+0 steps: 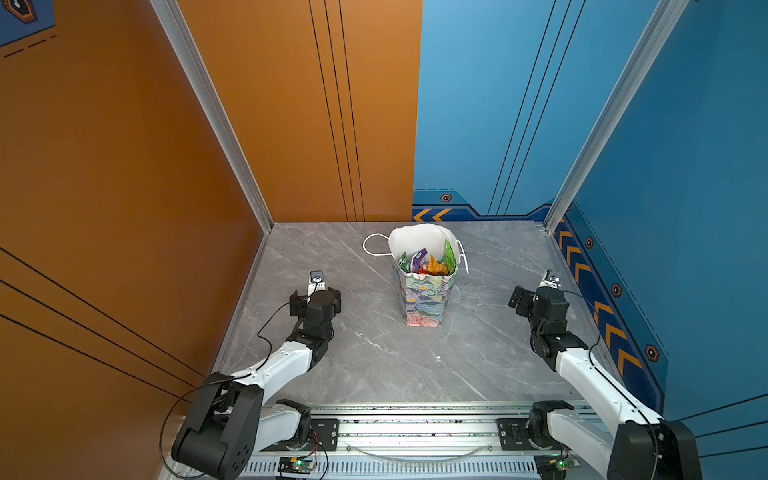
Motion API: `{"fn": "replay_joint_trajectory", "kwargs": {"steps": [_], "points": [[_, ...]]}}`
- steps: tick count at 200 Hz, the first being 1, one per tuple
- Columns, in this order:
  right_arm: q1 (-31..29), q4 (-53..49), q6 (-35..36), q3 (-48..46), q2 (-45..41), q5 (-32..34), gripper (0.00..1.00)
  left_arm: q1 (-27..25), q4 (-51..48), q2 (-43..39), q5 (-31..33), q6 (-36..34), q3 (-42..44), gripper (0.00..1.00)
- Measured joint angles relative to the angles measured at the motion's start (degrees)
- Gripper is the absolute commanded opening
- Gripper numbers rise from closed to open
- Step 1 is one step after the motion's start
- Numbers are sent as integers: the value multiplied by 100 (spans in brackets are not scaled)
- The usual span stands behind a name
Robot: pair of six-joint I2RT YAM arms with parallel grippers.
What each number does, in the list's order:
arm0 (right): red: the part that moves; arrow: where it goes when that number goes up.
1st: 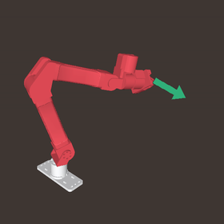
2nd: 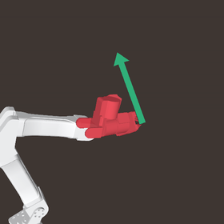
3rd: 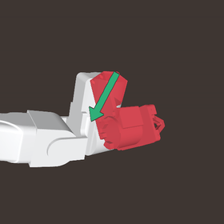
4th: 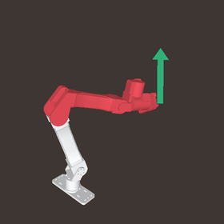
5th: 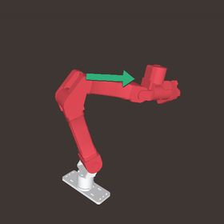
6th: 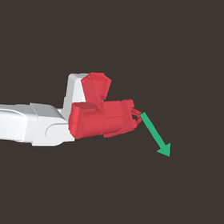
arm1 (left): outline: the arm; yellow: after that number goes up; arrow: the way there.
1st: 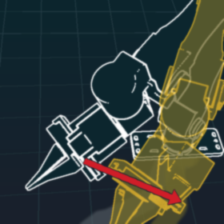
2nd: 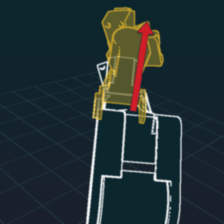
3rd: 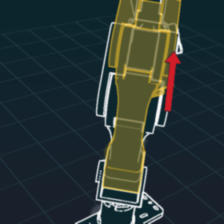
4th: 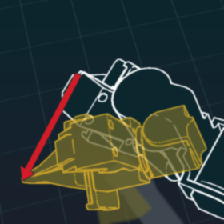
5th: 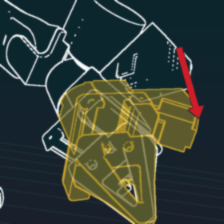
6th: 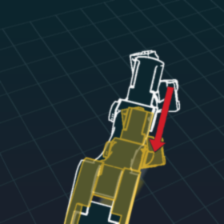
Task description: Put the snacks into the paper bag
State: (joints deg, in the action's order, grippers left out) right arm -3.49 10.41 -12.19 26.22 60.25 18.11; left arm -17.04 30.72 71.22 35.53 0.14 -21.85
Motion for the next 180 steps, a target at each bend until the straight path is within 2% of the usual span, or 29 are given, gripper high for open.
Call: {"fn": "replay_joint_trajectory", "kwargs": {"steps": [30,55,81,103,120,145,162,180], "points": [[-120,518,92,-4,455,-24,100,72,1425,776,-426,-575,463,98],[-186,1121,219,-127,826,-22,100,48,2188,1414,-743,-1010,555,98],[-332,1790,470,-328,1445,61,100,236,2227,1460,-1016,-1058,413,98],[-459,2232,820,-358,1818,101,100,883,2280,1508,-1445,-706,260,98],[-476,2979,1054,-442,2107,-9,100,1296,2376,1738,-1766,-514,199,98],[-125,3510,1040,-466,2540,-332,100,1329,2282,1777,-2009,-354,184,98],[85,3646,938,-481,2736,-326,100,1329,2280,1777,-2105,-297,175,98],[48,3851,894,-531,2756,-234,100,1340,2273,1777,-2159,-216,166,98]]}}
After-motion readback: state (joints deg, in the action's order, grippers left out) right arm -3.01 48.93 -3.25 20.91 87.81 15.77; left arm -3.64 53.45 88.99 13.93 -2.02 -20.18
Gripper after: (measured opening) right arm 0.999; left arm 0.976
